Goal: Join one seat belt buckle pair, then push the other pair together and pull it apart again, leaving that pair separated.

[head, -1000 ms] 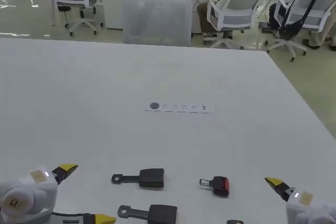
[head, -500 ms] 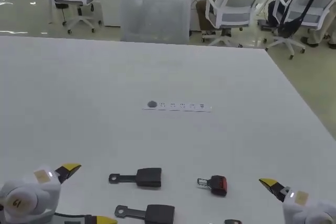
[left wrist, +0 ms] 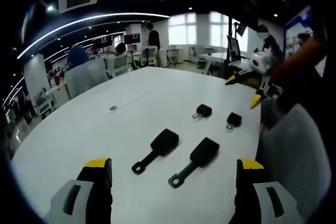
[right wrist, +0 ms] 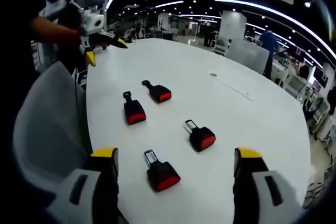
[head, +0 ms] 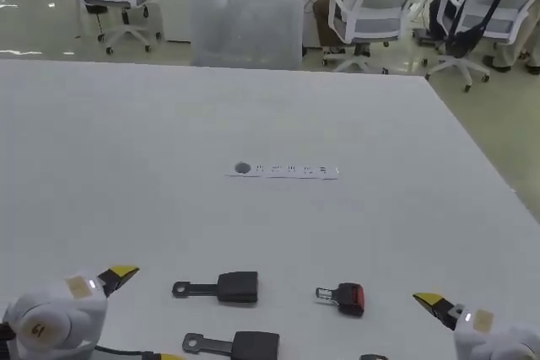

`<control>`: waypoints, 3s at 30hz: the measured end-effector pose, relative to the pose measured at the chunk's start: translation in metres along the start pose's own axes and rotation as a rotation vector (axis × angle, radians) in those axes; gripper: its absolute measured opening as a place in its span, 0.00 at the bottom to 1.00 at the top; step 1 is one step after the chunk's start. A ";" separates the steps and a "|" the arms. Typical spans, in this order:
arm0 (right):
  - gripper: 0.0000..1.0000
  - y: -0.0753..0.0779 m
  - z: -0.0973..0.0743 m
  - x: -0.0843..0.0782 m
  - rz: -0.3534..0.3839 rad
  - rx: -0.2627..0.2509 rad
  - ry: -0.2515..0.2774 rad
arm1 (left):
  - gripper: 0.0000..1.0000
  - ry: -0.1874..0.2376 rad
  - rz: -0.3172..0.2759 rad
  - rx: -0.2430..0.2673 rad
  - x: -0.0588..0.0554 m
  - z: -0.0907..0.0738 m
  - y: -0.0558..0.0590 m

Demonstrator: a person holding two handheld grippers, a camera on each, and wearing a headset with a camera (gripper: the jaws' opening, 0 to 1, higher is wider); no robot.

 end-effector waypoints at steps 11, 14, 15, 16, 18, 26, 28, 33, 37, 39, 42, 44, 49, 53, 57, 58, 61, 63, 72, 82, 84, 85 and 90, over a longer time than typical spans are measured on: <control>0.90 0.000 0.009 -0.009 -0.005 0.043 -0.030 | 1.00 -0.036 0.010 -0.043 -0.005 0.017 0.005; 0.90 -0.002 0.011 -0.010 -0.003 0.056 -0.039 | 1.00 -0.050 0.012 -0.055 -0.007 0.023 0.005; 0.90 -0.002 0.011 -0.011 -0.004 0.060 -0.041 | 1.00 -0.053 0.013 -0.059 -0.008 0.024 0.006; 0.90 -0.002 0.013 -0.013 -0.005 0.068 -0.046 | 1.00 -0.056 0.014 -0.064 -0.008 0.026 0.006; 0.89 -0.003 0.014 -0.014 -0.002 0.079 -0.051 | 1.00 -0.065 0.015 -0.078 -0.008 0.031 0.008; 0.86 -0.004 0.021 -0.022 -0.019 0.110 -0.079 | 1.00 -0.099 0.042 -0.138 -0.009 0.054 0.016; 0.86 -0.004 0.023 -0.023 -0.019 0.117 -0.085 | 1.00 -0.106 0.045 -0.155 -0.009 0.060 0.018; 0.79 -0.006 0.029 -0.028 -0.014 0.148 -0.110 | 0.97 -0.115 0.048 -0.188 -0.011 0.073 0.019; 0.77 -0.006 0.035 -0.030 -0.004 0.170 -0.118 | 0.95 -0.130 0.056 -0.211 -0.013 0.083 0.021; 0.76 -0.006 0.038 -0.033 -0.007 0.180 -0.128 | 0.93 -0.132 0.059 -0.224 -0.014 0.087 0.022; 0.75 -0.007 0.041 -0.035 -0.003 0.194 -0.136 | 0.93 -0.126 0.061 -0.252 -0.018 0.097 0.025; 0.75 -0.007 0.042 -0.037 -0.003 0.209 -0.141 | 0.93 -0.160 0.062 -0.261 -0.023 0.104 0.026; 0.71 -0.016 0.045 -0.047 -0.022 0.280 -0.174 | 0.86 -0.180 0.117 -0.308 -0.028 0.126 0.033; 0.68 -0.017 0.048 -0.053 -0.033 0.294 -0.192 | 0.84 -0.218 0.177 -0.360 -0.031 0.139 0.038; 0.67 -0.013 0.053 -0.057 -0.049 0.293 -0.204 | 0.77 -0.255 0.239 -0.374 -0.037 0.150 0.038; 0.67 -0.012 0.053 -0.058 -0.054 0.292 -0.206 | 0.76 -0.271 0.270 -0.375 -0.039 0.151 0.037; 0.62 -0.011 0.054 -0.059 -0.069 0.305 -0.211 | 0.68 -0.302 0.307 -0.387 -0.045 0.158 0.037; 0.59 -0.012 0.054 -0.062 -0.086 0.321 -0.223 | 0.67 -0.319 0.324 -0.388 -0.049 0.161 0.034; 0.49 -0.013 0.055 -0.063 -0.102 0.369 -0.248 | 0.57 -0.269 0.320 -0.466 -0.051 0.164 0.039; 0.37 -0.011 0.059 -0.061 -0.203 0.403 -0.233 | 0.37 -0.252 0.326 -0.471 -0.047 0.161 0.038; 0.36 -0.011 0.060 -0.062 -0.206 0.409 -0.232 | 0.36 -0.247 0.317 -0.468 -0.048 0.161 0.035; 0.36 -0.010 0.060 -0.062 -0.209 0.413 -0.231 | 0.36 -0.249 0.319 -0.469 -0.047 0.162 0.035; 0.36 -0.008 0.060 -0.063 -0.197 0.424 -0.202 | 0.35 -0.280 0.353 -0.492 -0.046 0.162 0.031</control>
Point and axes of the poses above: the centre of the closed fingertips' face, and the gripper's own axes: z roughly forward along the fingers, y roughly to its right, x roughly out of its top, the point moved 6 cm from there along -z, roughly backward along the fingers, and after that the axes turned 9 degrees about -x, right-handed, at the moved point
